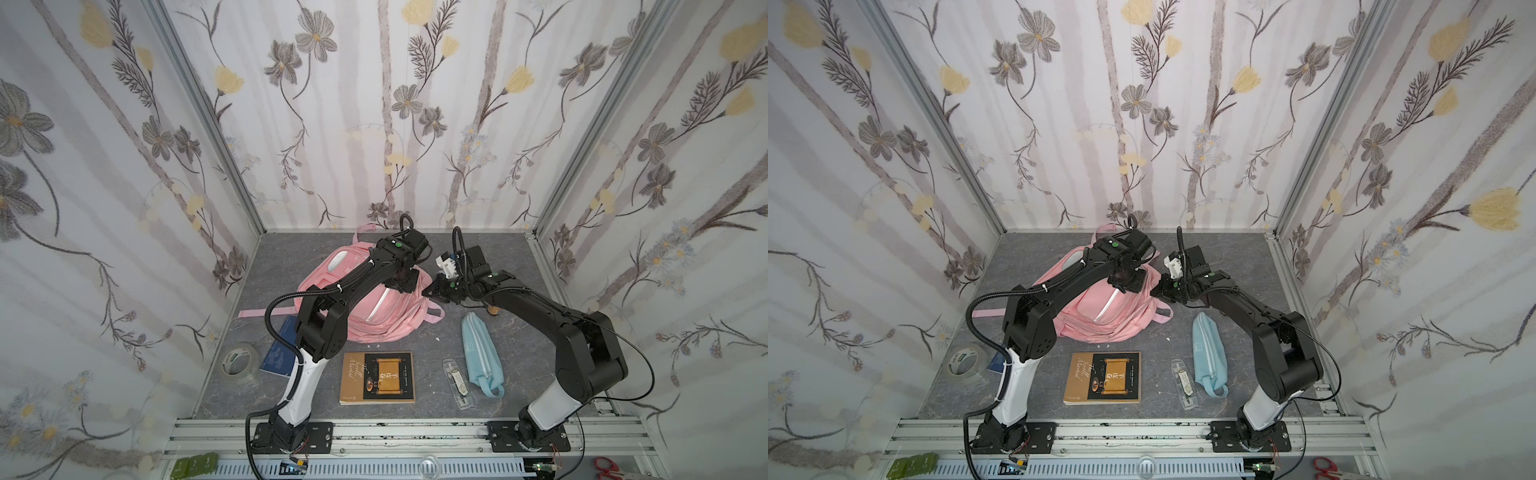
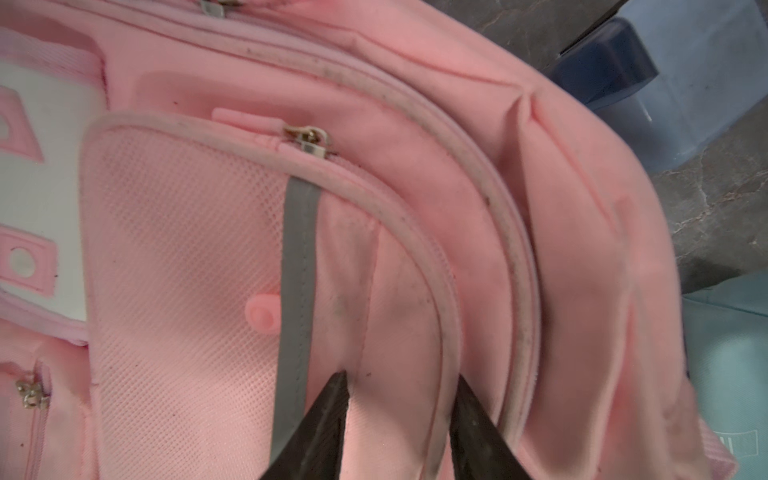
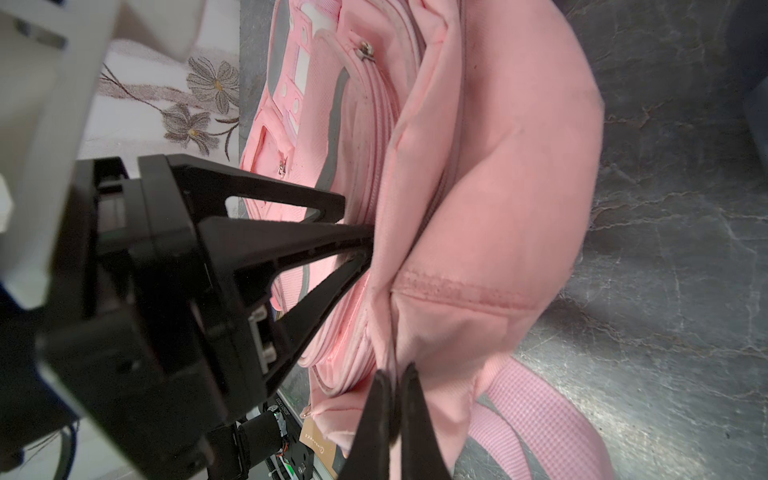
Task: Pack books, pencil case, and school supplies into a backpack
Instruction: Pick up the student bag from the center of the table.
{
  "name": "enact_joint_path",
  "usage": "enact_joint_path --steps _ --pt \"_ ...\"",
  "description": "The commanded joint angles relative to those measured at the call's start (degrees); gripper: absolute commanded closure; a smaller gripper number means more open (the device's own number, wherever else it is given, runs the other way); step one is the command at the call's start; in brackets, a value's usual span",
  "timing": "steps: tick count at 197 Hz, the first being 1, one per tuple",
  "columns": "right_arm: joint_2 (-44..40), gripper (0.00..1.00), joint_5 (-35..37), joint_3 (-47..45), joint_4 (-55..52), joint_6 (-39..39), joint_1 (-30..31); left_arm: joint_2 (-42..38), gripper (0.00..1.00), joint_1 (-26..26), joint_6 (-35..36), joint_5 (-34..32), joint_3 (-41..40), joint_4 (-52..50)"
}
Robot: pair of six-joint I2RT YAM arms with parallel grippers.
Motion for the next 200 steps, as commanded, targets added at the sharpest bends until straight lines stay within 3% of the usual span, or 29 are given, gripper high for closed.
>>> enact_joint_path --steps 1,28,58,81,109,129,155,173,200 --pt "-1.0 1.0 -3.6 0.8 4.1 -0.4 0.0 1.3 0.66 0.1 -0.2 -1.4 1.7 -1.6" --pt "-1.3 1.0 -3.3 1.0 3.7 -0.6 0.0 1.7 1.0 0.1 1.9 -5.0 4.5 -3.0" --pt "-1.6 0.99 -0.9 3.2 0.8 -3.5 -0.1 -0.6 1.0 0.0 6.7 -11.5 7.4 -4.2" --pt "-1.4 0.67 -0.6 6.5 -0.5 -6.2 -1.1 -6.4 1.0 0.0 13.9 -17.3 4.9 0.8" --pt "-2.1 0.54 -1.1 10.8 -0.4 -8.9 -3.3 -16.5 1.0 0.1 26.5 -21.4 -5.4 13.4" --pt "-2.3 0.43 -1.2 14.3 -0.4 -11.9 -4.6 -24.6 1.0 0.0 37.0 -19.6 -17.6 27.3" --pt "0.1 0.41 -3.6 18.3 -0.8 -14.7 -5.3 -36.0 1.0 0.5 48.5 -10.2 -36.0 47.2" --pt "2.9 0.37 -5.7 19.8 -1.4 -14.1 -5.2 -41.2 1.0 2.4 47.3 -4.0 -43.7 57.2" --pt "6.2 0.35 -7.1 18.4 -0.6 -11.2 -5.1 -43.8 1.0 4.6 45.4 0.8 -48.1 62.1"
